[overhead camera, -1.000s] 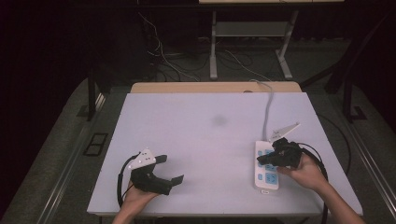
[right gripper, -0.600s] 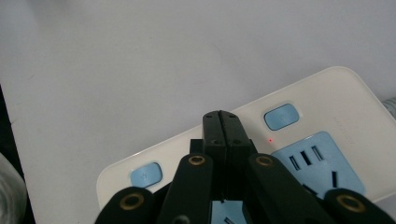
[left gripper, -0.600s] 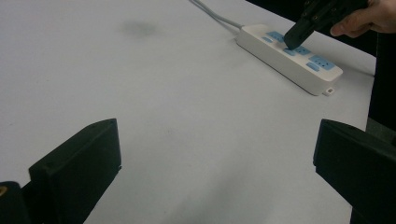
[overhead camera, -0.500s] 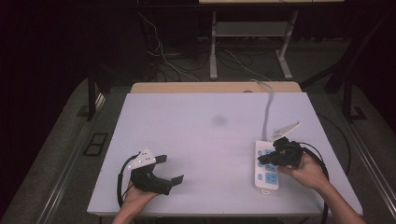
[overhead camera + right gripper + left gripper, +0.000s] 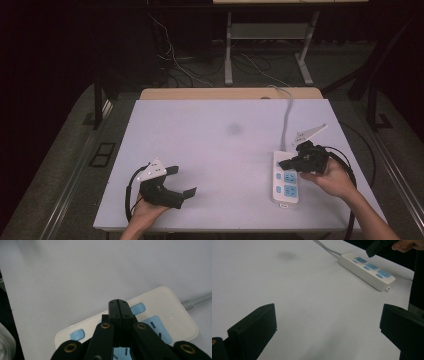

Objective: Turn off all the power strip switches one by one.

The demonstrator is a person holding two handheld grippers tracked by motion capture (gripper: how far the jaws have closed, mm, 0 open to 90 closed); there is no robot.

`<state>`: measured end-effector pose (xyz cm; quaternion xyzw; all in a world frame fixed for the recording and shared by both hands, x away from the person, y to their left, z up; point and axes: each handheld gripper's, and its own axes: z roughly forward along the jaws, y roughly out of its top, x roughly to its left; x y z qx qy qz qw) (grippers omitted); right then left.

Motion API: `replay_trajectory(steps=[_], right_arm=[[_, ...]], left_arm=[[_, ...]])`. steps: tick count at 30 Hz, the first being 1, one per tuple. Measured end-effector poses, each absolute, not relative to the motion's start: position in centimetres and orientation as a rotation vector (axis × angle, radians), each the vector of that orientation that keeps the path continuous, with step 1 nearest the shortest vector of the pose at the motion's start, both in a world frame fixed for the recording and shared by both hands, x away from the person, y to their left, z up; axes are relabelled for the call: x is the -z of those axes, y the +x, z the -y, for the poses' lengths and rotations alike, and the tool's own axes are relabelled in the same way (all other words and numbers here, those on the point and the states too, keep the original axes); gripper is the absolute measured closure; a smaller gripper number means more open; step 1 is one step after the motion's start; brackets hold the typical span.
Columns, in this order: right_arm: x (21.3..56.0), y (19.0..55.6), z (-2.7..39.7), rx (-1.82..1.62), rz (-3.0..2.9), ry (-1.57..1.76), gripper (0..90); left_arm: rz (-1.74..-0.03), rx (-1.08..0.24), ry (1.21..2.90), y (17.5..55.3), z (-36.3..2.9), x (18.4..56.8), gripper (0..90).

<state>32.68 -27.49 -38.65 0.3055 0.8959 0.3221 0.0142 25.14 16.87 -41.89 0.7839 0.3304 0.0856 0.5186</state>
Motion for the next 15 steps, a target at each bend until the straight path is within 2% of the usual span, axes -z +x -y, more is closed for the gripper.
replay_trajectory(steps=[15], right_arm=[[37.89, 33.63, 27.45, -0.980, -2.786, 0.954, 90.0]], left_arm=[[-0.796, -0.210, 1.879, 25.14, -16.91, 41.86, 0.0]])
